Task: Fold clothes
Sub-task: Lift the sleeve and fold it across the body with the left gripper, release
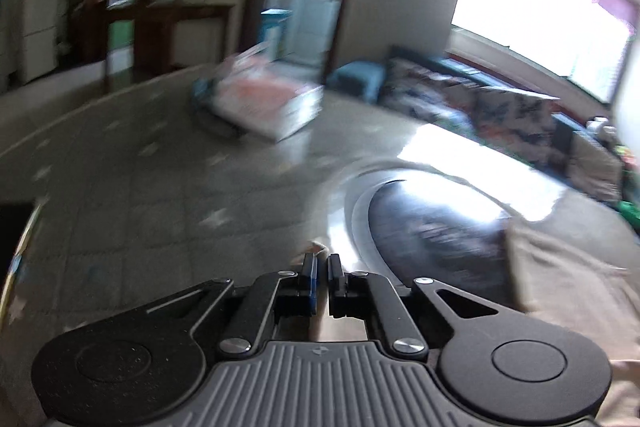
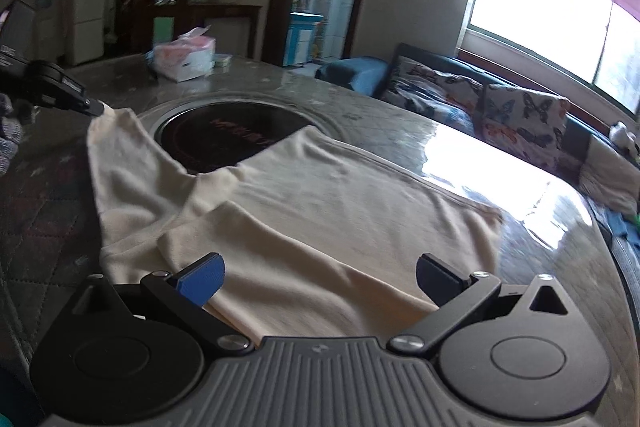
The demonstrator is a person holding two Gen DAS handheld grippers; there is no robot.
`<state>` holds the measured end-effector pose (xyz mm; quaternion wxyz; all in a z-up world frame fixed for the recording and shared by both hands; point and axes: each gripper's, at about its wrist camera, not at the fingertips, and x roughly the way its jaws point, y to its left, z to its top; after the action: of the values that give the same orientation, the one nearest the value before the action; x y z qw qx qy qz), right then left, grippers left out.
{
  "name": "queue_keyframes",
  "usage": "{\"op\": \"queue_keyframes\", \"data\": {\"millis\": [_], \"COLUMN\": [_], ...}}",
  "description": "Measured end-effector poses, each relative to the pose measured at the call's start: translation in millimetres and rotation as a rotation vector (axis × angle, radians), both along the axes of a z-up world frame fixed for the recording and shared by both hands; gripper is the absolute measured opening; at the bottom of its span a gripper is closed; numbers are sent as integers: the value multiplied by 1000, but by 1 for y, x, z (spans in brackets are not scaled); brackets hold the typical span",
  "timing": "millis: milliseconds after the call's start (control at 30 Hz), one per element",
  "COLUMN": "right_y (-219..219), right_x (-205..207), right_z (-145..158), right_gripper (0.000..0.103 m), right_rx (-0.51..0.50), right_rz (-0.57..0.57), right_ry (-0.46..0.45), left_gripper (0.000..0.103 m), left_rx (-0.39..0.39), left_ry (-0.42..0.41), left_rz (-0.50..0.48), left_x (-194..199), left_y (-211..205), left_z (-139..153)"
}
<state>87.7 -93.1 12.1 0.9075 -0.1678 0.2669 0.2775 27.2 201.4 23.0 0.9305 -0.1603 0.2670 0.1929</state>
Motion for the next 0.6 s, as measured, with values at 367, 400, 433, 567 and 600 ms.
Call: {"op": "queue_keyframes", "data": {"millis": [367,400,433,567,600], "right_y": [-65,-71,-77,-98,-103], "right_x": [-8,-9,-10,-13,-14], "right_z": [1,1,0,-4,-5], "right_gripper": [103,103,103,103,103], "right_rx": [82,88,93,114,121], "right_rz": [-169,-183,-197,-251,-264], "right_ry": [5,5,4,9,13], "left_gripper": [5,5,5,5,5], "left_rx": [3,0,-4,-7,-10], "left_ry": [-172,-182,-192,-208,-205], "left_rz": [-408,-444,-480,-624,-659], "left_x": [17,20,22,29,31], "left_y": [-129,-142,-156,-205,-217], "left_z": [69,73,77,79,77]}}
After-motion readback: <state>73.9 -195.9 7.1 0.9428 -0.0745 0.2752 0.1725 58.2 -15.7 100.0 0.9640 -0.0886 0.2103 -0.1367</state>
